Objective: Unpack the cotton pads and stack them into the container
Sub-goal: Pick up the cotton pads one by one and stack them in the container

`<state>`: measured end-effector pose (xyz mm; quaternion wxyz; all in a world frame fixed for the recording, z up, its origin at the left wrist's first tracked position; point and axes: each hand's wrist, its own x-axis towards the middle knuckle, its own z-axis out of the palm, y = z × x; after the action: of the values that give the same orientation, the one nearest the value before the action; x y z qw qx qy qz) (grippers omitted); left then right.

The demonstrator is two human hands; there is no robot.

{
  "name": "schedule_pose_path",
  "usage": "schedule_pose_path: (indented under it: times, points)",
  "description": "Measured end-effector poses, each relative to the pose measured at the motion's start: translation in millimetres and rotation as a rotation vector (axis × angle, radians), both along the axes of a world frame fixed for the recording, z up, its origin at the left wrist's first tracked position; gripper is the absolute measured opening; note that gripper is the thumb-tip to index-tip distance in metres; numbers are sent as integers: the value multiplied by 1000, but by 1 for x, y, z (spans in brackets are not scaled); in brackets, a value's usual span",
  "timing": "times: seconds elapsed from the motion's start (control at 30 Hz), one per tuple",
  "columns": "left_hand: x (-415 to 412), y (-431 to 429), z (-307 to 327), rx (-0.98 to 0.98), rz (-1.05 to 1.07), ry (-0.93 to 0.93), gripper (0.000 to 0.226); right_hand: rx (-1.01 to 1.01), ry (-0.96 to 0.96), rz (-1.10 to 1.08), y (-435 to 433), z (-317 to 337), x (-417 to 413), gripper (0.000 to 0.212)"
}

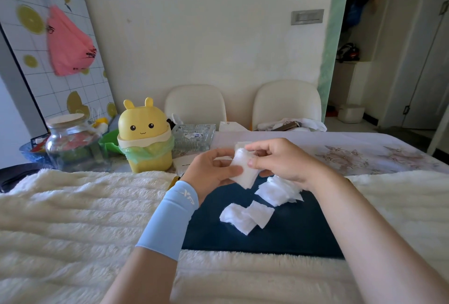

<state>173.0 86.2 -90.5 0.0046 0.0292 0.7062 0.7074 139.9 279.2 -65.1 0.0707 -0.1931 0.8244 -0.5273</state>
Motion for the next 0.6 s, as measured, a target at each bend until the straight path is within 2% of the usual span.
schedule_pose_path:
  times: [0.07, 0.13, 0.23, 0.37, 0.47, 0.6]
  points:
    - [-3, 3, 4, -64, 28, 23, 42, 59, -31, 64, 6, 3, -1, 19]
    - [-9, 8, 10, -104, 15, 28, 43, 87, -41, 78, 13, 7, -5, 18]
    - [-23, 19, 22, -181, -47, 15, 46, 17, -74, 14, 23, 17, -15, 19]
    - [-49, 40, 44, -277, -67, 39, 38, 58, -40, -5, 37, 36, -31, 10]
    - [-70, 58, 59, -300, -77, 60, 39, 88, -30, -59, 51, 49, -52, 14]
    - [-101, 81, 64, -404, -46, 74, 51, -3, -67, -232, 77, 55, -85, 21]
